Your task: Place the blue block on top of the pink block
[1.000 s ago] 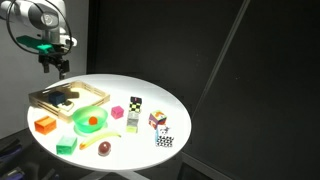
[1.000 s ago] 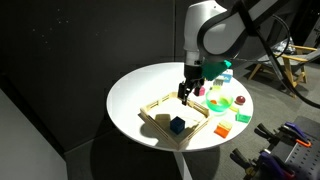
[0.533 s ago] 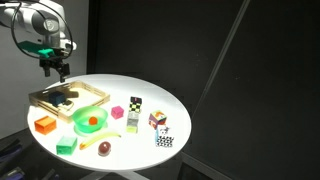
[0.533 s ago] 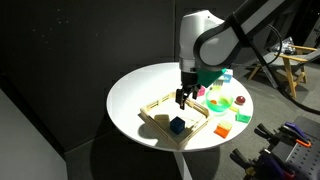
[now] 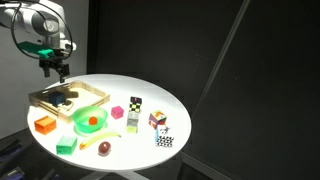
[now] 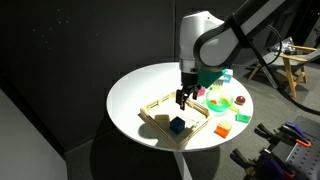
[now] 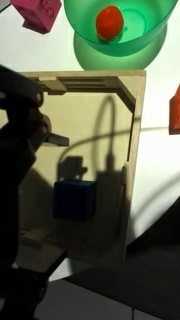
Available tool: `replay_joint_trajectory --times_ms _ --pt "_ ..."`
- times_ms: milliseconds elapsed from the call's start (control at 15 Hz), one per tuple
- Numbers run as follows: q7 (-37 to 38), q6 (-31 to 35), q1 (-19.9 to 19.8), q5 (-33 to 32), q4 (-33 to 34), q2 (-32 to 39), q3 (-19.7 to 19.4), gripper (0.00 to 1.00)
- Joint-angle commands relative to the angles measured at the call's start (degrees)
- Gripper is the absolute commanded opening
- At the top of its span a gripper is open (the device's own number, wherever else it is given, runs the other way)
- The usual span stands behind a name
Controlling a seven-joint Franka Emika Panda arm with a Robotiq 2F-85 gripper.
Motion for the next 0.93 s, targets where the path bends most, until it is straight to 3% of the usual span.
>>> replay_joint_trajectory --times_ms 0,867 --pt "2.1 2.3 1.2 -1.9 -0.6 0.6 -1.0 1.0" --pt "6.5 12.1 5.9 -5.7 1.3 9.0 -5.3 1.0"
